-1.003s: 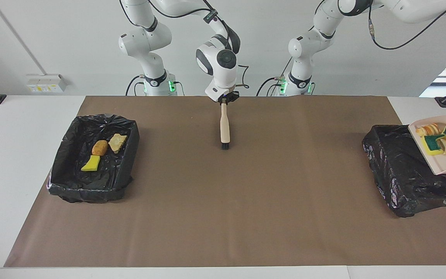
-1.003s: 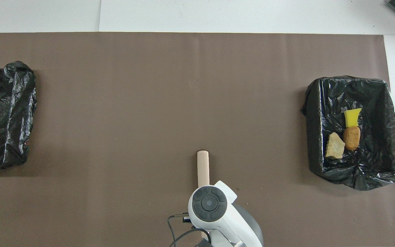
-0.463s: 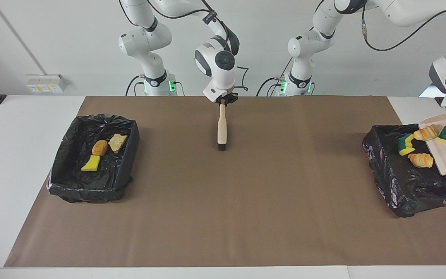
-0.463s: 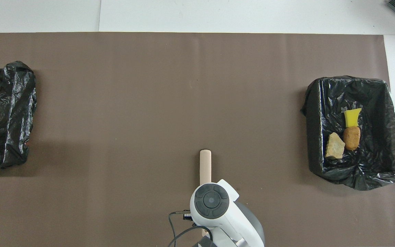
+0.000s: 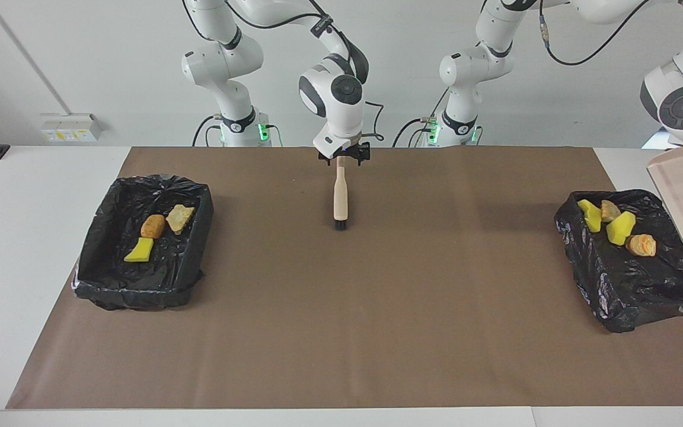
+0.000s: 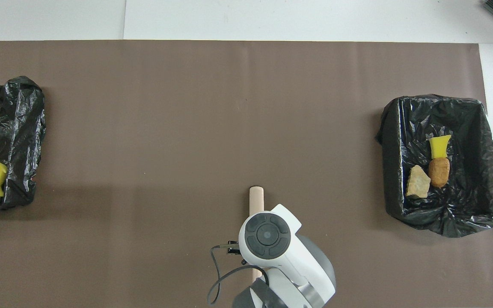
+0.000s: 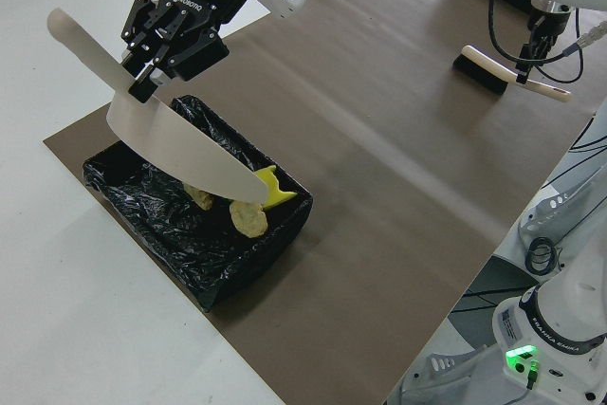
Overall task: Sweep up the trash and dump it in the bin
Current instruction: 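Bring the dustpan back and set it on the mat with the left gripper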
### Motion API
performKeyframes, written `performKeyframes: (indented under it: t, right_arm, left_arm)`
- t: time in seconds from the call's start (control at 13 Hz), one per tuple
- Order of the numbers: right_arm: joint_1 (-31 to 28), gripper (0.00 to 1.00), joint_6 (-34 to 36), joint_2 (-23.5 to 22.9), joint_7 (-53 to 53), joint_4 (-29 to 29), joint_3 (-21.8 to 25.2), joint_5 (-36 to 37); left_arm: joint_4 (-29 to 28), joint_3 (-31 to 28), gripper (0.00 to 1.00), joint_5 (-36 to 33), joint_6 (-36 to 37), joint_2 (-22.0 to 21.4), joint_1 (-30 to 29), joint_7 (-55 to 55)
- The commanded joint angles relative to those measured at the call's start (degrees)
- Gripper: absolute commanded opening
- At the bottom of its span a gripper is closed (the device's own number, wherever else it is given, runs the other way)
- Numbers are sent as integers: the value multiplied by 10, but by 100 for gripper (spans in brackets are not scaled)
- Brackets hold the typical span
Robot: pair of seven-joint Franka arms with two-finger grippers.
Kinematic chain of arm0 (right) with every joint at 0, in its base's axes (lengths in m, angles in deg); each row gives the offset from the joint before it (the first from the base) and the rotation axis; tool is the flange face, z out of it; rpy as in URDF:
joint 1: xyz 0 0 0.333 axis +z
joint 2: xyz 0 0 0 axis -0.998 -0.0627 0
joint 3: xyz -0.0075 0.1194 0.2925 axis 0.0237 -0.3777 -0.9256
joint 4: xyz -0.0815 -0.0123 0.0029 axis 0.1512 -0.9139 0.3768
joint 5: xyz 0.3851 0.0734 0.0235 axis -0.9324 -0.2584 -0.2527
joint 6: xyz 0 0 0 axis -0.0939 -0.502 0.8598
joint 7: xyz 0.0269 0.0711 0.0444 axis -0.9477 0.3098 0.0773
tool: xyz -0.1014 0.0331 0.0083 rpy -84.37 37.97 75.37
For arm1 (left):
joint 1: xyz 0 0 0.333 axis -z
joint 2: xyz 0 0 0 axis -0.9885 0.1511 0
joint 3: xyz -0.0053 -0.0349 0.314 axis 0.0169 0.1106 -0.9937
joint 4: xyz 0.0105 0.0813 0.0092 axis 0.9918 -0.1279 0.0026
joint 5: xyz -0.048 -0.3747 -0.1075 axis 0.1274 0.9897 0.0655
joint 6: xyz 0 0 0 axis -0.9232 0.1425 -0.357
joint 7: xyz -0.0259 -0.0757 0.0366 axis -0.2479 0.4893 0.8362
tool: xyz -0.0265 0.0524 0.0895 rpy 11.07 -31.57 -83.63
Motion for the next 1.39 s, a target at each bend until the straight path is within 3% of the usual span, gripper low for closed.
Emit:
performKeyframes:
  t: [0.0, 0.31, 0.46, 0.62, 0.77, 1.08, 1.31]
  right_arm:
    - [-62, 100, 6, -3, -19, -45, -3, 59]
    - [-140, 100, 100, 3, -138, -132, -1, 104]
    - [-176, 100, 153, 6, -210, -173, 12, 113]
    - [-182, 100, 188, 32, -262, -201, 78, 109]
    - [-178, 100, 214, 57, -301, -222, 144, 108]
    - [-186, 100, 301, 64, -359, -297, 203, 98]
    - [-198, 100, 314, 68, -382, -304, 235, 74]
  left_arm:
    - [-5, -5, 0, 41, 41, -14, 48, -14]
    - [-6, -4, 0, 206, 53, -13, 84, -86]
    - [-13, -1, 0, 256, 49, -6, 112, -127]
    - [-17, -1, 0, 326, 58, 8, 156, -225]
    - [-15, 0, 0, 341, 80, 30, 215, -318]
    - [-4, -1, 0, 456, 77, 79, 286, -537]
    - [64, -1, 0, 538, 71, 149, 352, -760]
